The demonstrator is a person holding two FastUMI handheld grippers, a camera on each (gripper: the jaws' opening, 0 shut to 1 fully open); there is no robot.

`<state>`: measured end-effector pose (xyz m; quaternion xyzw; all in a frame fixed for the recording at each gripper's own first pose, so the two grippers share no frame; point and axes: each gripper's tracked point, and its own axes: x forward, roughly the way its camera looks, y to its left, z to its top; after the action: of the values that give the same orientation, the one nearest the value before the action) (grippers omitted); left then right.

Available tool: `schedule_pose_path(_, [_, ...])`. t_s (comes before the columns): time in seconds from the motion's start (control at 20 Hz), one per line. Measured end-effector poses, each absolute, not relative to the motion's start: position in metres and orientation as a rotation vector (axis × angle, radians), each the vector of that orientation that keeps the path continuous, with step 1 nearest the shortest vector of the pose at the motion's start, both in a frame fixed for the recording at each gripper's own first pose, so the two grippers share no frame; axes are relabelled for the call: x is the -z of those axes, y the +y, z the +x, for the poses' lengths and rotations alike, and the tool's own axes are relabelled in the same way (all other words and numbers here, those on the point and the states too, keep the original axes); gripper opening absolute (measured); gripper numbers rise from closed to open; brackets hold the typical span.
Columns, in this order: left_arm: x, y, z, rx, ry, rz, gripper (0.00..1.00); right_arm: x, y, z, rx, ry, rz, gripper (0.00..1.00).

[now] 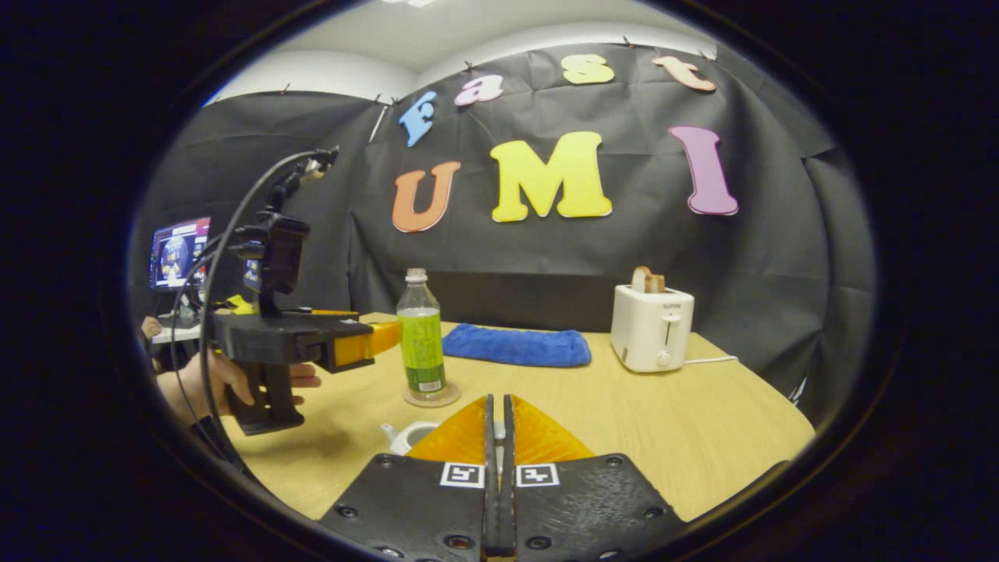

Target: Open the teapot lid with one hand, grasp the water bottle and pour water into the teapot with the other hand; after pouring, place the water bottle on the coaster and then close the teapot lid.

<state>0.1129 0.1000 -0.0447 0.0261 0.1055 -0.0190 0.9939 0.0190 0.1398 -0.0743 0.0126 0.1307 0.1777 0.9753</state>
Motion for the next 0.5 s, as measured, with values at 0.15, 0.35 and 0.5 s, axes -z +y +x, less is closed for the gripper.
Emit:
schedule_pose_path(0.15, [0.028, 0.112, 0.090, 0.006, 0.188, 0.053, 1.00, 0.074, 0.158, 0.022, -0.392, 0.263, 0.015, 0.00])
schedule_pose_path(0.35, [0.014, 0.123, 0.065, -0.027, 0.162, 0.065, 1.00, 0.076, 0.175, 0.025, -0.419, 0.267, 0.012, 0.00])
schedule_pose_path(0.5, [0.009, 0.129, 0.053, -0.042, 0.151, 0.072, 1.00, 0.076, 0.184, 0.028, -0.427, 0.259, 0.001, 0.00])
